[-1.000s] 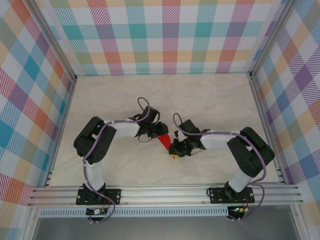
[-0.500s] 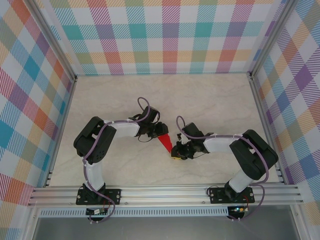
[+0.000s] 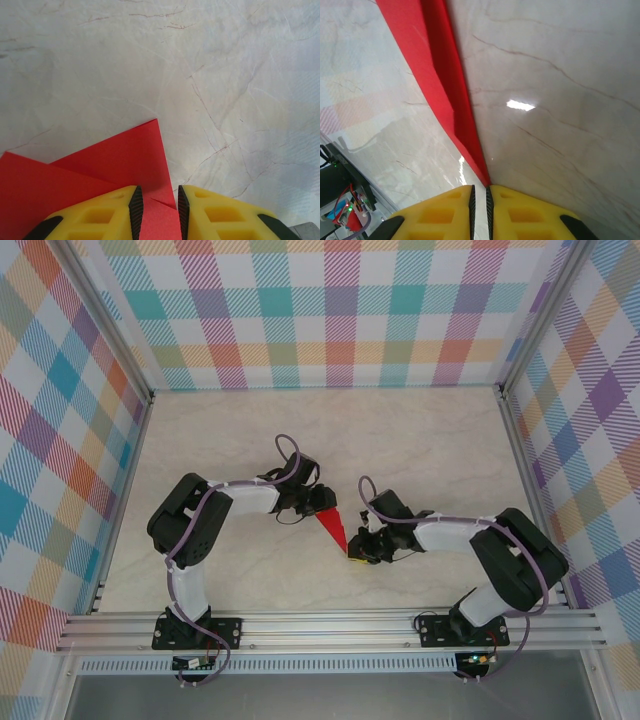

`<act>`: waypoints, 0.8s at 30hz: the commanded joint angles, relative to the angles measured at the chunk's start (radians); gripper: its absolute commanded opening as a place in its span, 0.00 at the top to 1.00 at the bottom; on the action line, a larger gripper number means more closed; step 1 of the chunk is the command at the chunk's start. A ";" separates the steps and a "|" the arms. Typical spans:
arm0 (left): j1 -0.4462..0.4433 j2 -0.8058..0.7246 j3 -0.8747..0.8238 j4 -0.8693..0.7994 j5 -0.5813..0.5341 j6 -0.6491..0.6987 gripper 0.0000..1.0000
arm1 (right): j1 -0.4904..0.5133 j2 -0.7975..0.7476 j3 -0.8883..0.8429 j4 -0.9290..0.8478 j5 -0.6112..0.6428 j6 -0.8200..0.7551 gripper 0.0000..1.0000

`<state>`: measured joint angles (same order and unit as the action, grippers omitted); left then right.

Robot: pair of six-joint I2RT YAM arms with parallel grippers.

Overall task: Fold a paper plane with a square sheet of paper (pick it up from the middle)
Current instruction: Fold the wing for the fifth time at the center of the table.

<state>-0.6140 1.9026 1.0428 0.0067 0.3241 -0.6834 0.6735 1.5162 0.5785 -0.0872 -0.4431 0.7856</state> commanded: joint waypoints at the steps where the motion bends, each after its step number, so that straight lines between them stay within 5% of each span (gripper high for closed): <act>1: 0.002 0.015 -0.025 -0.053 -0.037 0.021 0.71 | -0.002 -0.049 0.066 -0.070 0.039 0.004 0.83; 11: 0.002 0.013 -0.018 -0.056 -0.034 0.015 0.71 | -0.002 0.150 0.238 0.003 -0.012 -0.006 0.82; 24: 0.002 0.008 -0.024 -0.066 -0.040 0.025 0.71 | -0.002 0.137 0.098 -0.044 0.034 -0.011 0.83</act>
<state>-0.6140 1.9026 1.0428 0.0063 0.3244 -0.6830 0.6731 1.6783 0.7364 -0.0624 -0.4191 0.7803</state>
